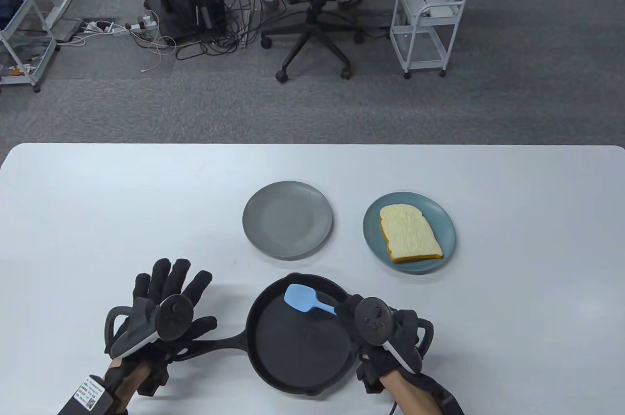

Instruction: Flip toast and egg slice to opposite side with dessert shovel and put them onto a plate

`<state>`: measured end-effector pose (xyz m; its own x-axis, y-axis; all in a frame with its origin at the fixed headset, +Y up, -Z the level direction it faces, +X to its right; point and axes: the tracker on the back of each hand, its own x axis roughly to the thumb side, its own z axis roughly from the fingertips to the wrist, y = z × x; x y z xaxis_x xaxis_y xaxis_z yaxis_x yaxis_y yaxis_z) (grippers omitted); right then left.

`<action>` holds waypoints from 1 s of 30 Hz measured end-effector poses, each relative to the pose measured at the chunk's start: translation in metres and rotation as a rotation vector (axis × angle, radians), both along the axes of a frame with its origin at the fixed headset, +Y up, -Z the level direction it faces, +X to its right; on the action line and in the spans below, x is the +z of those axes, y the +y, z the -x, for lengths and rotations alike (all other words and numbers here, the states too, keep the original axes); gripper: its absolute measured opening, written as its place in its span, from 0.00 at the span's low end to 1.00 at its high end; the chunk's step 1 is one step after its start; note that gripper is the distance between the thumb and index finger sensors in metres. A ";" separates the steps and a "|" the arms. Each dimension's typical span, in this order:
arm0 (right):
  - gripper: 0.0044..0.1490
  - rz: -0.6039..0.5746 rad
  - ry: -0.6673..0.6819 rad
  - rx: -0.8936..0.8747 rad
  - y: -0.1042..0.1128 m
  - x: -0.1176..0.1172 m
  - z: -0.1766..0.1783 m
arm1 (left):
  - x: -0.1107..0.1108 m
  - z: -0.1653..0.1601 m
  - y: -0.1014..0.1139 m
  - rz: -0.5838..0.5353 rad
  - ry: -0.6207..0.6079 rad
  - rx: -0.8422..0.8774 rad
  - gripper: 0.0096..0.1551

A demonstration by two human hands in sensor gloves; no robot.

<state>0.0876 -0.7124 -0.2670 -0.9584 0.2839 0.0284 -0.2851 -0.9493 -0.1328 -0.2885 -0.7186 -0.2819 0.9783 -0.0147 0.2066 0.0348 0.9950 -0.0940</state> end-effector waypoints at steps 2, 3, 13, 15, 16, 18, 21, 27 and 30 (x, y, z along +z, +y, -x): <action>0.30 0.023 -0.004 0.034 -0.005 -0.003 0.001 | 0.000 -0.002 0.000 0.005 -0.007 -0.004 0.56; 0.30 0.041 -0.006 0.048 -0.008 -0.004 0.002 | 0.001 -0.002 -0.001 0.004 -0.009 -0.006 0.56; 0.37 0.091 0.024 0.299 -0.007 0.000 0.017 | 0.001 -0.006 -0.005 0.023 -0.022 -0.035 0.55; 0.36 0.070 0.049 0.374 -0.006 0.003 0.023 | 0.001 -0.006 -0.006 0.024 -0.022 -0.038 0.56; 0.35 0.068 0.055 0.401 -0.006 0.004 0.025 | 0.001 -0.007 -0.005 0.024 -0.021 -0.037 0.56; 0.34 0.065 0.062 0.436 -0.006 0.005 0.027 | 0.001 -0.006 -0.006 0.024 -0.019 -0.034 0.56; 0.35 0.071 0.066 0.441 -0.006 0.006 0.028 | 0.001 -0.006 -0.005 0.024 -0.019 -0.037 0.56; 0.35 0.065 0.072 0.429 -0.001 0.008 0.027 | 0.001 -0.007 -0.006 0.052 -0.021 -0.038 0.57; 0.35 0.033 0.079 0.415 0.004 0.011 0.027 | 0.001 -0.007 -0.006 0.055 -0.023 -0.039 0.57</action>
